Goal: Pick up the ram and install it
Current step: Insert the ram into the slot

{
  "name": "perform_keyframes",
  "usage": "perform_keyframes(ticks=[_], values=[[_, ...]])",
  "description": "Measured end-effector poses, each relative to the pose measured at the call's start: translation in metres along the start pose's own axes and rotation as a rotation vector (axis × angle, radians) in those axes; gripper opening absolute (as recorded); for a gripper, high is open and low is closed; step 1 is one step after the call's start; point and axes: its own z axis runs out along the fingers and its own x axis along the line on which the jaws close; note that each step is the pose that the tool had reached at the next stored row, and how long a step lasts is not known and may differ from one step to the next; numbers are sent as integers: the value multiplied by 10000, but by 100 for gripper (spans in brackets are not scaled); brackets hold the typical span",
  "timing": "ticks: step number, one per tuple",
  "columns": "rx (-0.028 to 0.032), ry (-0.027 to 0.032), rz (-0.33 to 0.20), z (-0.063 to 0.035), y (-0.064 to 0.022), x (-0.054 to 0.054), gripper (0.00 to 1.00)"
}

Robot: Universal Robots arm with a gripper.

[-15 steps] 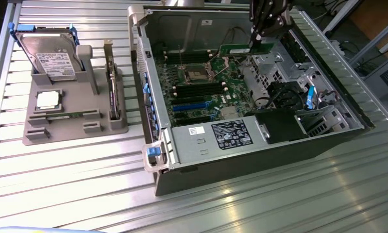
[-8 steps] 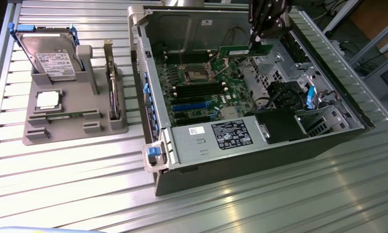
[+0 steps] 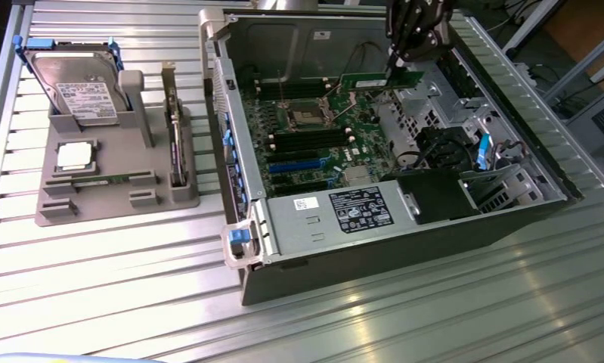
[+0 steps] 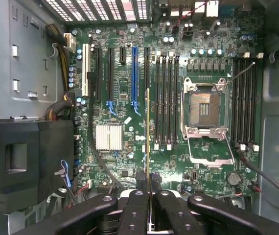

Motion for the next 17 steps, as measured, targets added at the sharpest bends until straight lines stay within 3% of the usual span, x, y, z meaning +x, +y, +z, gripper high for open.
perform_keyframes(ticks=[17], values=[[0, 1, 0, 87, 6, -7, 12]])
